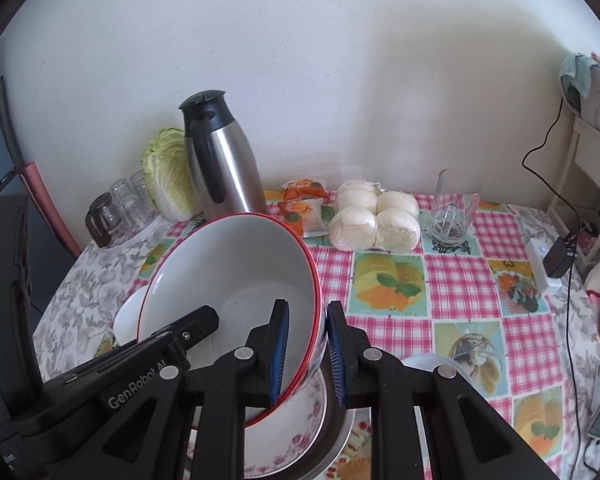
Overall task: Organize plates and bowls
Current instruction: 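Carry the tilted strawberry bowl with both tools over the steel basin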
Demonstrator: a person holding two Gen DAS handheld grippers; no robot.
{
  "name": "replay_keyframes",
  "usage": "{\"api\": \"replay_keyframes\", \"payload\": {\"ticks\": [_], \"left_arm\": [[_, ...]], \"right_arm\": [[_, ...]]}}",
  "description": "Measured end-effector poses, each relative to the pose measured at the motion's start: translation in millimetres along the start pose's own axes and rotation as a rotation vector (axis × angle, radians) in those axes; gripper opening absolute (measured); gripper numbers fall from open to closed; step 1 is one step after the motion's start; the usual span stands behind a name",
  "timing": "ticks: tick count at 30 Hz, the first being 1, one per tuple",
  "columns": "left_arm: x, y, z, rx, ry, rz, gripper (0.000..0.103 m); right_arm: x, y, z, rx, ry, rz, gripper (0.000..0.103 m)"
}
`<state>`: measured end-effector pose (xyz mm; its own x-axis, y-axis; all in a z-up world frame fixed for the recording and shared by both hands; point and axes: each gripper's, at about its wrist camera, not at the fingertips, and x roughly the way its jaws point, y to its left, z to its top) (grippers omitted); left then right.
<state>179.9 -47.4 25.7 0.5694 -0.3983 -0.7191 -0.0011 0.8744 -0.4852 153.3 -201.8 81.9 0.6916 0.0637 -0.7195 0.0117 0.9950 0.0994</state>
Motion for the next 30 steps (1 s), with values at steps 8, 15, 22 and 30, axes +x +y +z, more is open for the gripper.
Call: {"api": "replay_keyframes", "payload": {"ticks": [8,15,22,30], "left_arm": [[-18.0,25.3,-14.6,-0.058,0.020,-0.051,0.011],[-20.1,35.6,-25.1,-0.091,0.047,-0.071,0.011],[-23.0,43.4,-35.2,-0.108,0.059,-0.089,0.011],[-14.5,59.6,-36.0,-0.136,0.095,-0.118,0.011]], "right_arm": [[-14.8,14.5,-9.9,0.014,0.010,0.063,0.021],[-21.5,25.5,-18.9,-0.006,0.022,0.046,0.021],[-25.3,24.4,-27.2,0.006,0.039,0.053,0.021],[-18.9,24.7,-35.0,0.024,0.059,0.075,0.021]]}}
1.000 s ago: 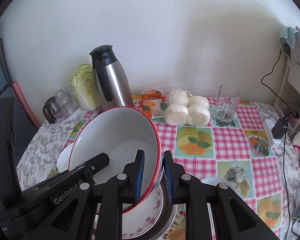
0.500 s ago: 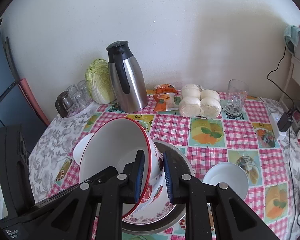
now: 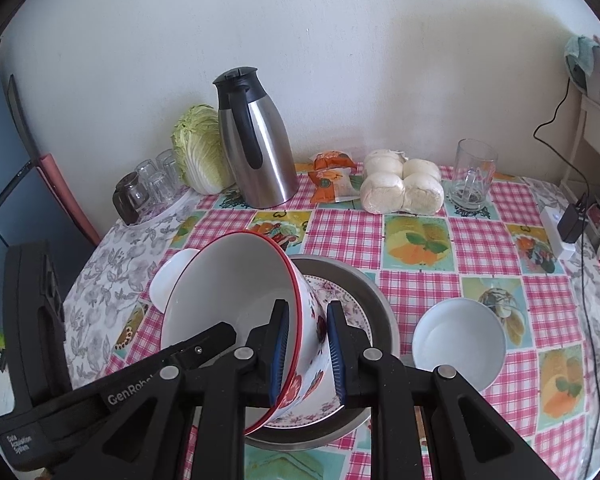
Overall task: Organize plates and bowls
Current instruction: 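Lower the strawberry bowl onto the plate inside the basin with both tools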
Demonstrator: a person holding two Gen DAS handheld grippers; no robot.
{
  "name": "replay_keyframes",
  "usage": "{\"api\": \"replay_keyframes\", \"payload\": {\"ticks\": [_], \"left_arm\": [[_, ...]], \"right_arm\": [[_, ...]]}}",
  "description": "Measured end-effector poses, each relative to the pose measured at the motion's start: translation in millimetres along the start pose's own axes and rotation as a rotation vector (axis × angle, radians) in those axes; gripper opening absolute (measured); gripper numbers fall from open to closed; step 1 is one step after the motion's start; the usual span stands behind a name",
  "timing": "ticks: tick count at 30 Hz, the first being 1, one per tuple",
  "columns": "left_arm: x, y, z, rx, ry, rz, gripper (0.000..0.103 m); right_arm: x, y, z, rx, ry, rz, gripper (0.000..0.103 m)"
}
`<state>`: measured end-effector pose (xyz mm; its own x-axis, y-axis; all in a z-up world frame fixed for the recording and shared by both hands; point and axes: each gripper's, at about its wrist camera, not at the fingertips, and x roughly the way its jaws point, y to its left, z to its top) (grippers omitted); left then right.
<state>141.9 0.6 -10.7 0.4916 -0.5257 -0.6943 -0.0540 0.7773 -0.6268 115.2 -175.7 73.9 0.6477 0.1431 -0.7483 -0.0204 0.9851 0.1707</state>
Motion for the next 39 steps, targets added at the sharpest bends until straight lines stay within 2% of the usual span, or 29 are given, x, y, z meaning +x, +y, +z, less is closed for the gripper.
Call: {"api": "replay_keyframes", "payload": {"ticks": [17,39], "left_arm": [[11.5,36.9,11.0,-0.083,0.044,0.013,0.011],[38.3,51.4,13.7,-0.112,0.103,0.060,0.012]], "right_arm": [[42.7,11.4,-12.1,-0.001,0.097,0.001,0.021],[84.3,7.6,-27.4,0.013,0.188,-0.026,0.021]]}}
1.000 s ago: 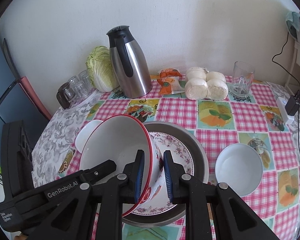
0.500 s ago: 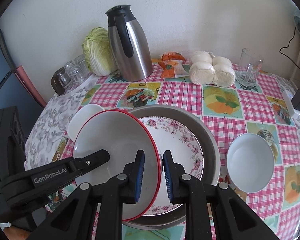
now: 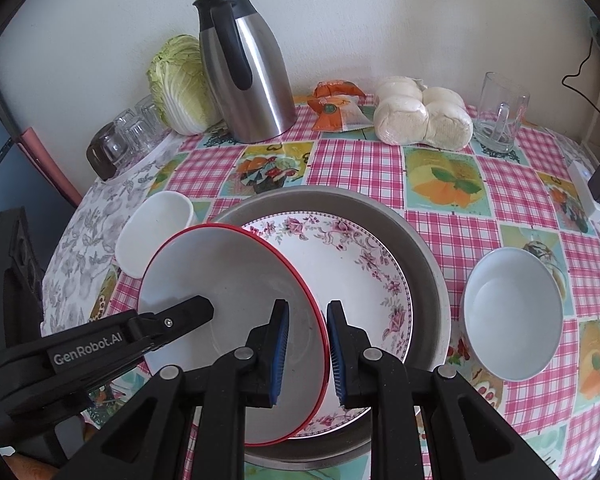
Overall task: Organize plates and bowls
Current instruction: 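Lower the strawberry bowl onto the plate inside the basin with both tools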
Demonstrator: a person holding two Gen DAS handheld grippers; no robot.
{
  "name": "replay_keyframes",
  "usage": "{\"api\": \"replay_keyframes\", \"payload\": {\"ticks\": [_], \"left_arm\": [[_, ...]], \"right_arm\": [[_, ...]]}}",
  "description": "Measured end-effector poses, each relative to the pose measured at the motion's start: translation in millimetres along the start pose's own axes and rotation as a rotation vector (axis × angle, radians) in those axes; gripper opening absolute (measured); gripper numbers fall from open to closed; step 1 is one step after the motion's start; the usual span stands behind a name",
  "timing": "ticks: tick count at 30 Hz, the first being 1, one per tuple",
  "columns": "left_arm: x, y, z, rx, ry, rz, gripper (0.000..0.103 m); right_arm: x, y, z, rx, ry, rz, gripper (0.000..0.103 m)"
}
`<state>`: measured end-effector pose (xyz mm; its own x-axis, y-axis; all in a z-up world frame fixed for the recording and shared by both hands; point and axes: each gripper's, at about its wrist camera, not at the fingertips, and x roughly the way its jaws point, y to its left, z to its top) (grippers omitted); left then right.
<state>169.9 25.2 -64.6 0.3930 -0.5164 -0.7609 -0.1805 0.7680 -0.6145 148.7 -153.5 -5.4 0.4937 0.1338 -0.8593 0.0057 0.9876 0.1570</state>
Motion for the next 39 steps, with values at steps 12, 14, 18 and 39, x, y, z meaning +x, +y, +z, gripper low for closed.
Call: {"api": "replay_keyframes", "payload": {"ticks": [12,14,18,39], "left_arm": [[7.8,-2.0,3.3,0.010,0.004,0.001,0.014],[8.9,-2.7,4.0,0.011,0.006,-0.002,0.014],[10.9,-2.7,4.0,0.008,0.010,-0.012,0.015],[20.8,-2.4,5.4,-0.002,0.022,-0.017,0.020]], "right_arm": [[11.0,-5.3,-1.3,0.015,0.013,-0.007,0.021],[10.8,-5.3,-1.8,0.020,0.011,-0.008,0.021],[11.3,-7.5,-1.9,0.031,0.009,-0.007,0.022],[24.8,-17.4,-0.6,0.078,-0.045,0.006,0.024]]}}
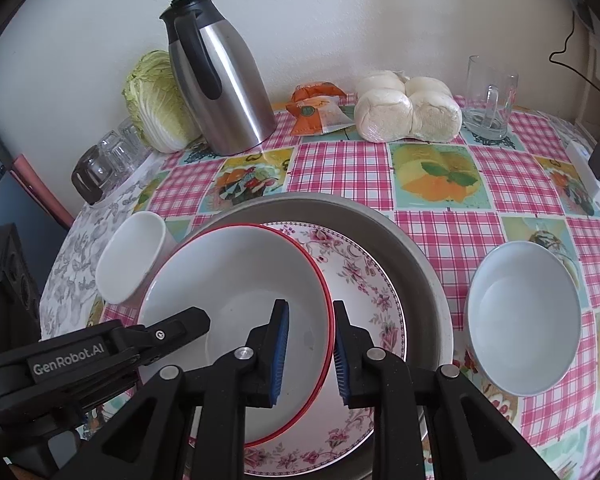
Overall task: Organize plates and bowls
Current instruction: 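Lower the strawberry bowl onto the plate inside the basin with both tools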
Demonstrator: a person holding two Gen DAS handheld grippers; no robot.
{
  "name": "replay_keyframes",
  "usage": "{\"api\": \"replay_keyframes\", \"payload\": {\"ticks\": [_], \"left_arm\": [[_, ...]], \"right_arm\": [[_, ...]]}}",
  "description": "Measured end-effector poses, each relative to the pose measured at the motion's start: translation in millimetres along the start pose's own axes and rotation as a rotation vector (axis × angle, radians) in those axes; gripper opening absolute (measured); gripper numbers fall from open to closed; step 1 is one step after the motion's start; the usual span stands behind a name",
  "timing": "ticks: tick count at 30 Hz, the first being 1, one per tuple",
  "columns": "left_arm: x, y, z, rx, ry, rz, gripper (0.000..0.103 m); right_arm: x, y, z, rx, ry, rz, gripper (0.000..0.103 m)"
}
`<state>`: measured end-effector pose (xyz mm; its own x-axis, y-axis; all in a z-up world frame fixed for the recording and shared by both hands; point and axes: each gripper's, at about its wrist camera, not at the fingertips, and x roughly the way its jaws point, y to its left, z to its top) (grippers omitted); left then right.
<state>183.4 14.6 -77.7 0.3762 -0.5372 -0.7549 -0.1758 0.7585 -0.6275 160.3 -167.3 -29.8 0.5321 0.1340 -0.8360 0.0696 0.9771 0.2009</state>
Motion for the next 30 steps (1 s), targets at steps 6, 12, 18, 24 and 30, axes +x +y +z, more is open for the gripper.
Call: {"api": "replay_keyframes", "payload": {"ticks": [6,12,18,24,30], "left_arm": [[3.0,1.3,0.5,-0.013,0.007,-0.018,0.022],[4.8,-1.6,0.5,-0.010,0.008,-0.030,0.024],[7.2,-1.4,1.3,-0.016,0.009,-0.036,0.024],[6.3,-0.2,2.4,-0.018,0.005,-0.038,0.025],[4.9,2.6,3.4,-0.033,-0.001,-0.052,0.026]], "right_arm": [[2.9,-3.2,0.0,0.015,-0.008,0.007,0.024],[1.1,-6.3,1.6,0.031,-0.027,0.012,0.024],[2.5,-8.4,2.1,0.042,-0.030,0.014,0.024],[4.8,-8.3,2.1,0.049,-0.030,0.016,0.024],[8.3,-8.9,1.4,0.054,-0.020,0.017,0.025]]}}
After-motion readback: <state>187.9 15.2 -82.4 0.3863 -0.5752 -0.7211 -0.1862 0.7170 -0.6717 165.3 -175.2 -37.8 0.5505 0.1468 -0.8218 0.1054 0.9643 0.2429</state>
